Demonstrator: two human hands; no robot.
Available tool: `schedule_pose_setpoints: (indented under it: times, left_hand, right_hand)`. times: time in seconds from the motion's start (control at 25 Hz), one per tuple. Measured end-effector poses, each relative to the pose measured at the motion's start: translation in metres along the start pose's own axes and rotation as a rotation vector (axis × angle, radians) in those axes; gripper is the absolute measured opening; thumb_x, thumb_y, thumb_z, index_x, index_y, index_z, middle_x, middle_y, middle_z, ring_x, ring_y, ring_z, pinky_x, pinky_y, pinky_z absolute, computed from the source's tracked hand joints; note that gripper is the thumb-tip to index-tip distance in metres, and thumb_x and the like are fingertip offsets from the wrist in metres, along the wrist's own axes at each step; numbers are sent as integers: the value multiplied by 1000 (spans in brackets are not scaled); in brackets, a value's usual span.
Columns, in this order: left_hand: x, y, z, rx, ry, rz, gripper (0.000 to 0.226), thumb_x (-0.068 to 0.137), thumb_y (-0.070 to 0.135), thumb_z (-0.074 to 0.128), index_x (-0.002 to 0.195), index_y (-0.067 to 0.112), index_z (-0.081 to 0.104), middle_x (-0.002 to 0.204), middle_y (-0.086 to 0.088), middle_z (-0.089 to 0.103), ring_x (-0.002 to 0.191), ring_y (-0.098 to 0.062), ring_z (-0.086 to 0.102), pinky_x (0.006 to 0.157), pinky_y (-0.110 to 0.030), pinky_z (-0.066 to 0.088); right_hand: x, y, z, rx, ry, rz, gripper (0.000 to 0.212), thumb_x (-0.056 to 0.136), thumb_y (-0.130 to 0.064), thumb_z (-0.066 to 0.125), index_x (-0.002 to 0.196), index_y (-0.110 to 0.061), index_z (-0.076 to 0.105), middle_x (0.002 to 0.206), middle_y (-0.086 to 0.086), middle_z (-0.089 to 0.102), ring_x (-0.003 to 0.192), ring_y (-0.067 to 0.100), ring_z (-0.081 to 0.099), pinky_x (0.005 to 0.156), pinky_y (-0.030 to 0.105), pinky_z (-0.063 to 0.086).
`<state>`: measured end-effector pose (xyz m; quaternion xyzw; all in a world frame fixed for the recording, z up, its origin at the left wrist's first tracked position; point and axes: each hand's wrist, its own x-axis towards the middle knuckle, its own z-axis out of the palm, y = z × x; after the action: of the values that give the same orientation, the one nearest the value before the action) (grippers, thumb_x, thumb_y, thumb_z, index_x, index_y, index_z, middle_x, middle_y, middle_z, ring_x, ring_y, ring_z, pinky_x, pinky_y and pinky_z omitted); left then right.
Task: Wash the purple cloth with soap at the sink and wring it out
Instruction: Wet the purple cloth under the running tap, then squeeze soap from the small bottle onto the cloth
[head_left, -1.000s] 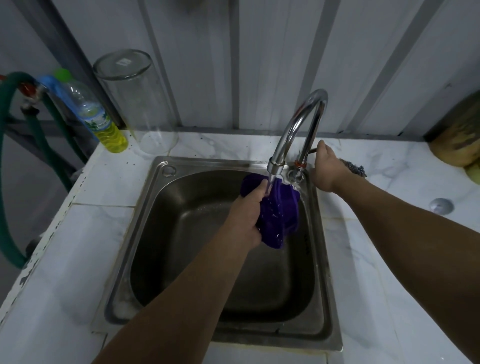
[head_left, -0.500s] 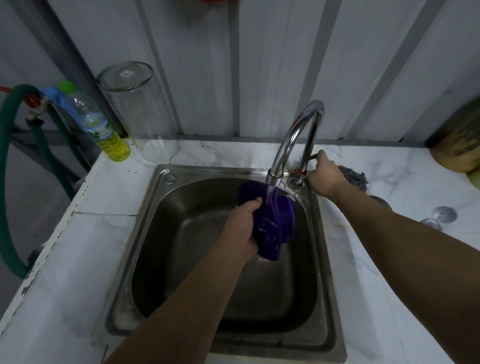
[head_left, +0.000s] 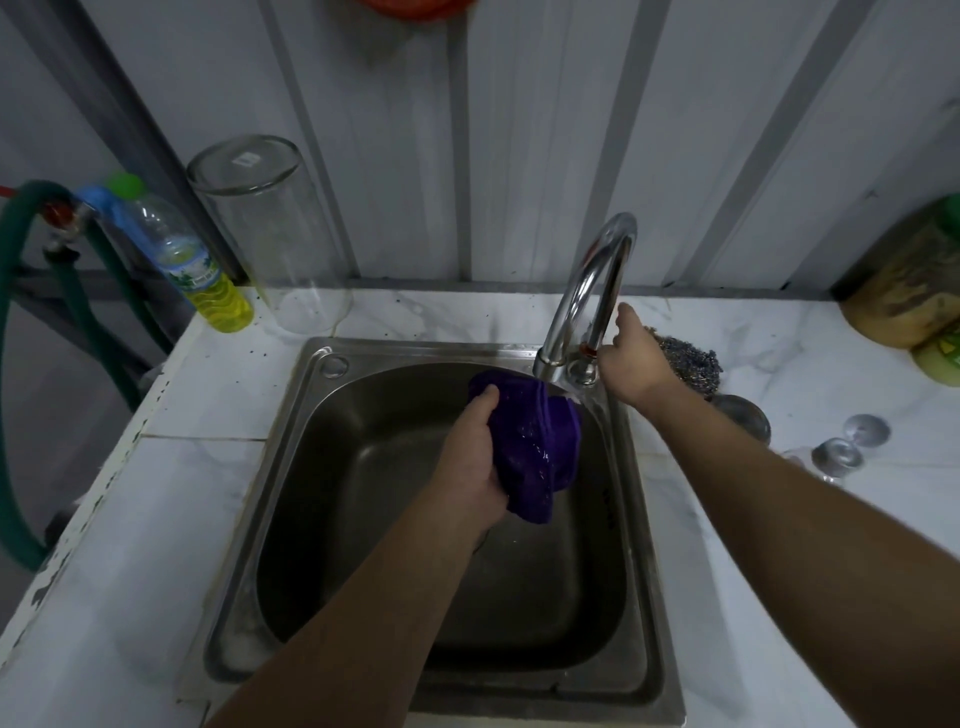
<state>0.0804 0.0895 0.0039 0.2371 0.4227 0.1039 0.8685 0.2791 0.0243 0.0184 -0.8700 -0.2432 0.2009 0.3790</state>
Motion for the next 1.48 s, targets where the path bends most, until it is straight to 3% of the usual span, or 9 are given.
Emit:
schedule_pose_setpoints:
  times: [0.12,0.2,0.28,0.44,0.68,0.84,1.04,1.24,1.48]
  left_hand:
    - [-5,-2,5,25,28,7,35,89,45,69,115,22,69,109,-12,79,109,-38,68,94,-55,50]
    - [-10,-7,11,31,30,50,30,92,35,68,116,19,68,109,-13,79,108,-36,68,86,-50,52]
    - [-16,-12,17,-2,22,96,29,95,19,65,124,14,64,117,-18,74,109,-38,68,91,-52,52]
    - [-30,-25,25,15,28,115,39,92,4,55,130,5,58,125,-27,66,106,-39,65,91,-48,53]
    - [-43,-37,36,115,19,61,39,86,30,76,117,8,65,111,-17,73,106,-31,68,97,-44,53]
    - [-37,-48,38,229,109,27,18,89,24,75,97,10,67,94,-13,72,88,-27,70,75,-39,55]
    - [-4,-48,36,265,279,111,17,99,22,60,97,8,68,66,-8,74,56,-20,71,49,-28,54]
    - [13,-49,20,219,326,58,30,96,33,64,115,10,66,83,-12,72,65,-25,67,64,-35,50]
    - [-4,-48,35,116,110,-63,36,94,36,66,111,4,69,66,-11,73,58,-23,66,65,-36,53]
  right_hand:
    - [-48,6,12,118,134,16,45,102,-24,49,145,-13,42,134,11,59,93,16,61,74,20,46]
    - [-94,11,25,302,60,79,56,98,-53,47,148,-26,42,137,7,60,111,19,61,92,31,49]
    - [-138,8,42,515,-78,141,64,87,-68,51,143,-36,46,131,-2,65,108,10,68,91,30,56]
    - [-171,15,66,469,38,73,35,97,-39,59,129,-24,57,107,-5,73,93,10,71,81,29,56]
    - [-182,24,52,-59,37,-6,17,103,-44,43,89,-33,43,66,-17,51,55,-3,48,48,11,32]
    - [-178,29,38,-168,-39,-90,26,102,-44,41,97,-21,51,89,3,69,82,25,67,68,35,48]
    - [-194,48,24,-77,55,-47,49,90,-64,46,126,-31,51,114,-8,63,99,14,63,84,34,51]
    - [-183,109,-25,48,516,323,53,85,-28,75,122,5,57,114,25,64,107,41,61,90,44,49]
    - [-158,135,-46,110,641,448,78,80,-27,82,133,15,42,129,38,48,120,51,47,100,51,41]
